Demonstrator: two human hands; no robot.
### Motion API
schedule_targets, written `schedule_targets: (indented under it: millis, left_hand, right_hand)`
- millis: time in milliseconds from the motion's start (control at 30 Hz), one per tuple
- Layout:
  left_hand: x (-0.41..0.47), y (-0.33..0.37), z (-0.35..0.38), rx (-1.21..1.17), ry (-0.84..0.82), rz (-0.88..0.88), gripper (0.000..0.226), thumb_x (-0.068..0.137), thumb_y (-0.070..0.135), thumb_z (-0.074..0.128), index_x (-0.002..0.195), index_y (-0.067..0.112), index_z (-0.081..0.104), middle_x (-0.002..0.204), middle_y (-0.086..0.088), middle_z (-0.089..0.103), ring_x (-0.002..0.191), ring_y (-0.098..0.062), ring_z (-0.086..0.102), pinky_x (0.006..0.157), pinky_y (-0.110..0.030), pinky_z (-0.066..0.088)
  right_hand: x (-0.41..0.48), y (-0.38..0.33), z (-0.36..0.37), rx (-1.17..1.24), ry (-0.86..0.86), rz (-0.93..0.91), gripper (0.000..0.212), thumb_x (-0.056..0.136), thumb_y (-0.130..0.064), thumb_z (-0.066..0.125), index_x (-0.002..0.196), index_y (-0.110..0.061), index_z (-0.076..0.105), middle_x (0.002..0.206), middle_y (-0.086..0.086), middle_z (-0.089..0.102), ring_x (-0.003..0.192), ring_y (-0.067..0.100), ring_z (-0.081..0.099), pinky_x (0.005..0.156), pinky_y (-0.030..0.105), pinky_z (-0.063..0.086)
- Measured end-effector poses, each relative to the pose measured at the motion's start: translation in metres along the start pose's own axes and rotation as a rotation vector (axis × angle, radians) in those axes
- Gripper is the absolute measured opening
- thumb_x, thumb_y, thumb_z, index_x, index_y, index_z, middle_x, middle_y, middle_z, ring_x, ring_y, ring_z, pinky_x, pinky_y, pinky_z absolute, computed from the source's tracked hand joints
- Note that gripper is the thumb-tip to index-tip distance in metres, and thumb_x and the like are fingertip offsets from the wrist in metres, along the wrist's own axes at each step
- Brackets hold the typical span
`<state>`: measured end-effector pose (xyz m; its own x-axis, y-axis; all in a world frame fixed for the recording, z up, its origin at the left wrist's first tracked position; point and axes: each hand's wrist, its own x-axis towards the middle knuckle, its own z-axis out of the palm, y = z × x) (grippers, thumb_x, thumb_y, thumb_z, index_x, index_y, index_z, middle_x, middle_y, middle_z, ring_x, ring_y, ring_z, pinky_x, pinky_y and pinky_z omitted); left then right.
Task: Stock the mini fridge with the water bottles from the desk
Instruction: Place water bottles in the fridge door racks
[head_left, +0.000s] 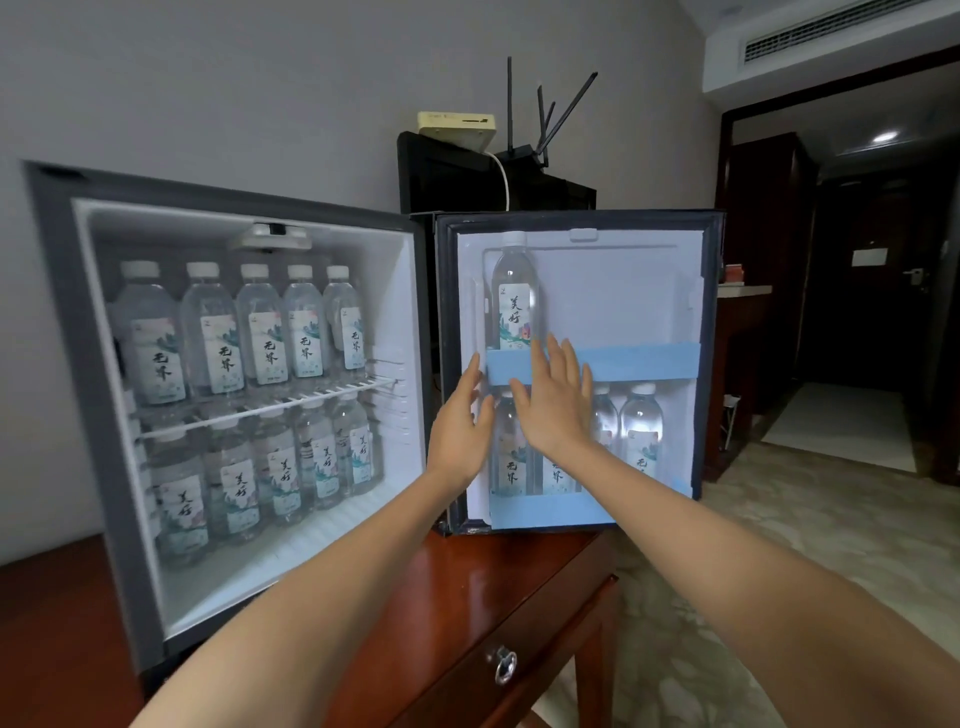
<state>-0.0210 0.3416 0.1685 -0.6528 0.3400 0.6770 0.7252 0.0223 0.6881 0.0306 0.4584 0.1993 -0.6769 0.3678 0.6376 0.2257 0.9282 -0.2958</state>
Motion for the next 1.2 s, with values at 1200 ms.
schedule_targets:
  millis: [1200]
  left_hand:
    - [-0.5, 0.095, -0.411, 0.709, 0.82, -0.879, 0.039, 0.092, 0.007, 0.055, 0.13, 0.014, 0.057, 0.114, -0.01, 0.068, 0.106, -0.023, 0.062, 0.091, -0.031, 0.046]
  right_hand:
    - [-0.413, -0.431, 0.076, 1.3, -1.137, -0.386, 0.024, 0.095, -0.01, 0.055, 0.117, -0.013, 0.063, 0.117, 0.009, 0.065, 0.106, 0.019, 0.059, 0.085, 0.02, 0.045]
